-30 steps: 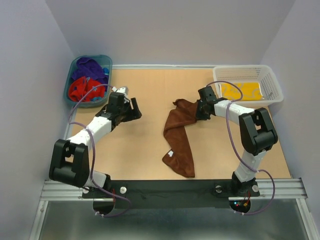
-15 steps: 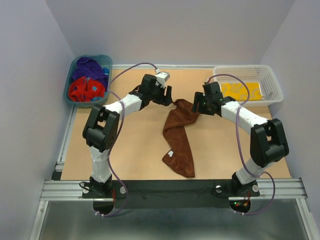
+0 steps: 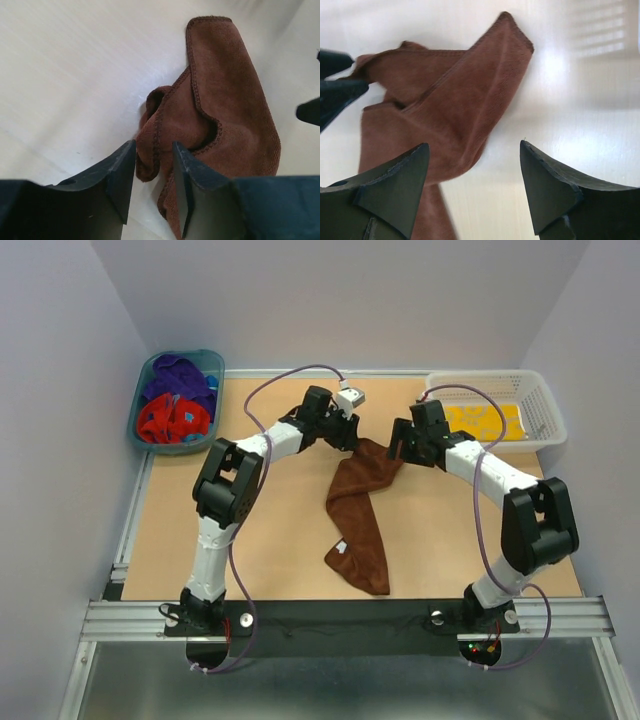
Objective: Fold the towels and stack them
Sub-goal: Flatten out the crumpled towel
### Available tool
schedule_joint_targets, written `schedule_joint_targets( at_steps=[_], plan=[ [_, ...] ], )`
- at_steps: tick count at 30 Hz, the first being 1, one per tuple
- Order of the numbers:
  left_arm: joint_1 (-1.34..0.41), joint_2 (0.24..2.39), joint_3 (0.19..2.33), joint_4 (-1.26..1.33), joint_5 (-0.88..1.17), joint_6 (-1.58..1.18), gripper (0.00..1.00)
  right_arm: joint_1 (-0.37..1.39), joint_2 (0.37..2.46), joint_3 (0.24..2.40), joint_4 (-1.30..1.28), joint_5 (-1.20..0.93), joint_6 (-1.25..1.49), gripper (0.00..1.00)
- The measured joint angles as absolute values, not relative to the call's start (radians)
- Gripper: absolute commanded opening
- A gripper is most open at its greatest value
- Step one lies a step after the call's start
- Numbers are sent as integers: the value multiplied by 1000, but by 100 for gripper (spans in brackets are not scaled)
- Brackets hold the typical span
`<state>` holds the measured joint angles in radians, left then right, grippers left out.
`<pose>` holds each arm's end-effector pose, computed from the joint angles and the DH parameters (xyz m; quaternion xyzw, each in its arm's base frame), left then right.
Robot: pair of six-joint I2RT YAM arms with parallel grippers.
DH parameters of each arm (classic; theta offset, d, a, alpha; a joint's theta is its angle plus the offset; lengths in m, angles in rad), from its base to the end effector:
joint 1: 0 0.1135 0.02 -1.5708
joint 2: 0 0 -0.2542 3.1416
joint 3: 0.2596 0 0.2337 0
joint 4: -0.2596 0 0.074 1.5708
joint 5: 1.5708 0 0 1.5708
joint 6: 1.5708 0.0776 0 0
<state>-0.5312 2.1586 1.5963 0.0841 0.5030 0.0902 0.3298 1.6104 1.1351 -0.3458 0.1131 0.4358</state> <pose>0.4209 -0.2907 0.1900 0.3761 0.7484 -0.3175 0.4445 0.3447 0.1087 0.2069 0.0699 0.9267 0.0877 0.3587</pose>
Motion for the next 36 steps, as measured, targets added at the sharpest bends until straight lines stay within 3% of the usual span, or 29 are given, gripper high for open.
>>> schedule_joint_targets(
  at_steps=[2, 5, 6, 9, 13, 14, 16, 23, 36],
  plan=[
    [-538, 2190, 1615, 78, 506, 93, 32, 313, 1664, 1153, -343, 120, 447, 77],
    [-546, 2213, 1618, 67, 508, 99, 16, 300, 1745, 1192, -335, 125, 463, 77],
    [-548, 2215, 1618, 62, 509, 98, 4, 299, 1771, 1205, -334, 126, 470, 76],
    [-548, 2215, 1618, 56, 511, 103, 0, 294, 1842, 1237, -319, 126, 492, 69],
    [-548, 2211, 1608, 55, 493, 104, 0, 294, 1908, 1254, -281, 120, 510, 44],
    [-548, 2201, 1594, 55, 482, 103, 0, 294, 1920, 1254, -273, 117, 511, 21],
    [-545, 2168, 1561, 32, 451, 100, 0, 294, 1925, 1256, -260, 108, 513, 1],
    [-501, 1943, 1550, -101, 310, 73, 0, 294, 1892, 1302, -254, 54, 469, 0],
    [-523, 1462, 2009, -431, 23, 62, 0, 304, 1438, 1592, -168, -365, 336, 4]
  ],
)
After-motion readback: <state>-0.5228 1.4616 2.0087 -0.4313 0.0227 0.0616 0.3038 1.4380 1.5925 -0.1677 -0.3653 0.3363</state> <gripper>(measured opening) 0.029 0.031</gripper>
